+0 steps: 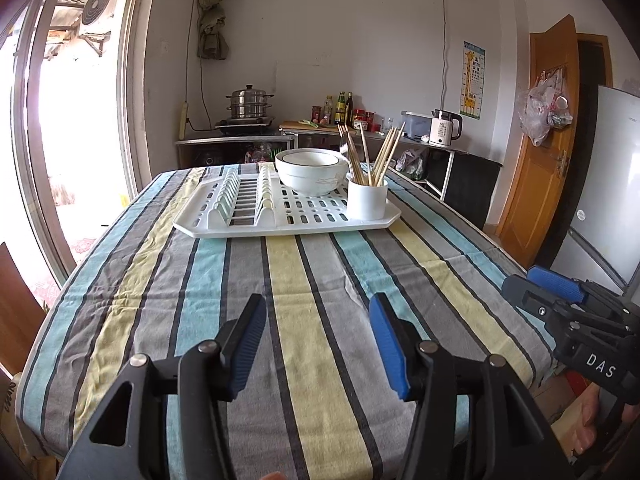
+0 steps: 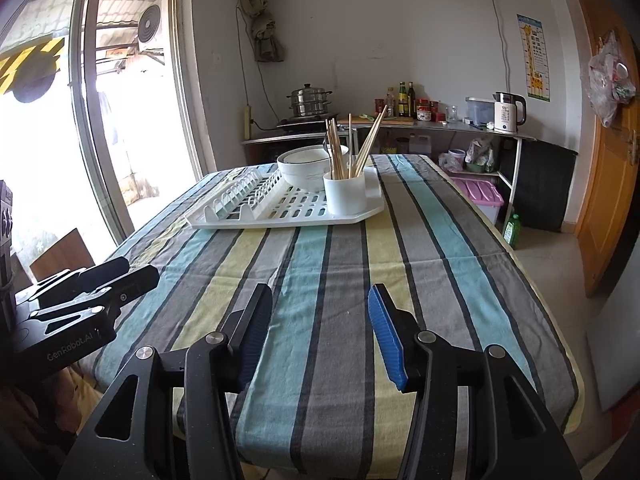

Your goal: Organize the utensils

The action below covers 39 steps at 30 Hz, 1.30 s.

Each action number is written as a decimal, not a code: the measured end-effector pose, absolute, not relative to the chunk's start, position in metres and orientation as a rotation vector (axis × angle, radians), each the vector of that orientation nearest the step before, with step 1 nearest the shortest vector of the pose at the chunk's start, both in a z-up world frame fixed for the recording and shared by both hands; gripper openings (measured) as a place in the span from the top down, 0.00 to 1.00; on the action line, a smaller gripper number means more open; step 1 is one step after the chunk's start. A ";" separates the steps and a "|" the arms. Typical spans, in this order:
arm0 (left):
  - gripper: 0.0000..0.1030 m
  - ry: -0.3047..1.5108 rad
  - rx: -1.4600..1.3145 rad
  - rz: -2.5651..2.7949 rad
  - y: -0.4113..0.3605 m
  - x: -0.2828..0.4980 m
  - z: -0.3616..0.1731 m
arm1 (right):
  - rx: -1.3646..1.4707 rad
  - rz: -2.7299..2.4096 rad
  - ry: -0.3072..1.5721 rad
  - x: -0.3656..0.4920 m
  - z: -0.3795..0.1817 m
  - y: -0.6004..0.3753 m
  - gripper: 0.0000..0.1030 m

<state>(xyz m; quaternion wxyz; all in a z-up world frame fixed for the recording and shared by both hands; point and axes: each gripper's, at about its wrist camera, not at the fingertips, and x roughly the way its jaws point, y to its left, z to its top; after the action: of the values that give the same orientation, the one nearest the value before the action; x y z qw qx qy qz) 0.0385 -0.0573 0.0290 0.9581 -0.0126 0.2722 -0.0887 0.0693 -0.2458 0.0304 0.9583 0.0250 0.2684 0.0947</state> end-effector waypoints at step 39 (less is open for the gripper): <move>0.46 0.547 -0.035 -0.176 -0.059 0.024 0.026 | 0.006 0.194 0.528 0.058 0.027 -0.235 0.49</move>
<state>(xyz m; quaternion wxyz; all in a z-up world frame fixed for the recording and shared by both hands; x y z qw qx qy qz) 0.0238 -0.0592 0.0260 0.9588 -0.0171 0.2699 -0.0869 0.0584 -0.2349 0.0272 0.9607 0.0028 0.2604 0.0959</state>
